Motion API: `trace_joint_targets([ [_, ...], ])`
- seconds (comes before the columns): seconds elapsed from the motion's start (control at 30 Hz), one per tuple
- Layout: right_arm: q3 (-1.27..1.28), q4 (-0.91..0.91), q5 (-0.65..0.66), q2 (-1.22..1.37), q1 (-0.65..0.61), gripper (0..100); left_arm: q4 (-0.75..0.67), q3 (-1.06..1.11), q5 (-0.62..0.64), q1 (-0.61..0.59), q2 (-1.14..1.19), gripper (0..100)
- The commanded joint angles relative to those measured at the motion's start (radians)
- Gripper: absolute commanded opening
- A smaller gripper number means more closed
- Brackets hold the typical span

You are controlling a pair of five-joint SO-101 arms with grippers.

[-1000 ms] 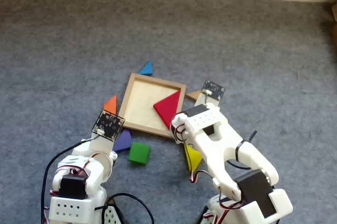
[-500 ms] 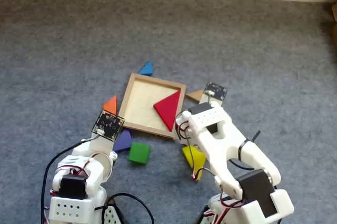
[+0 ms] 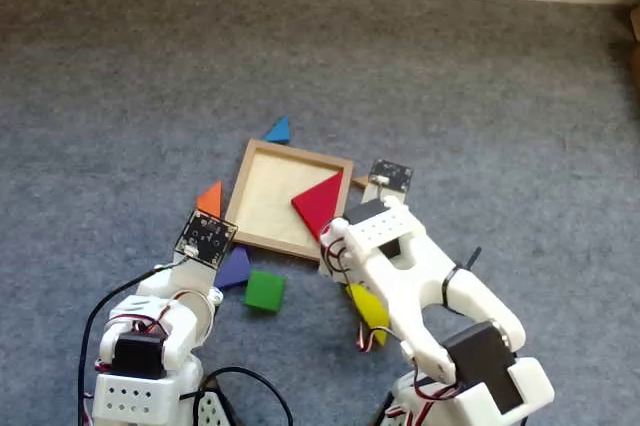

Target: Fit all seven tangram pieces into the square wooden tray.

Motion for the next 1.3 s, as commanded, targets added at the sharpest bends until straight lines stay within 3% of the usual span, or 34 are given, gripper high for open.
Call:
trace_joint_targets([
  [0.0, -0.015, 0.021, 0.02, -0.013, -0.036, 43.0, 0.005, 0.019, 0.006, -0.004, -0.005, 1],
  [0.37, -0.013, 0.025, 0.021, -0.013, -0.13, 42.9, 0.005, 0.019, 0.006, -0.004, -0.005, 1],
  [0.73, -0.01, 0.025, 0.021, -0.004, -0.054, 42.9, 0.005, 0.019, 0.006, -0.004, -0.005, 1],
  [1.27, 0.028, 0.019, 0.015, -0.004, -0.053, 39.7, 0.005, 0.019, 0.006, -0.004, -0.005, 1],
])
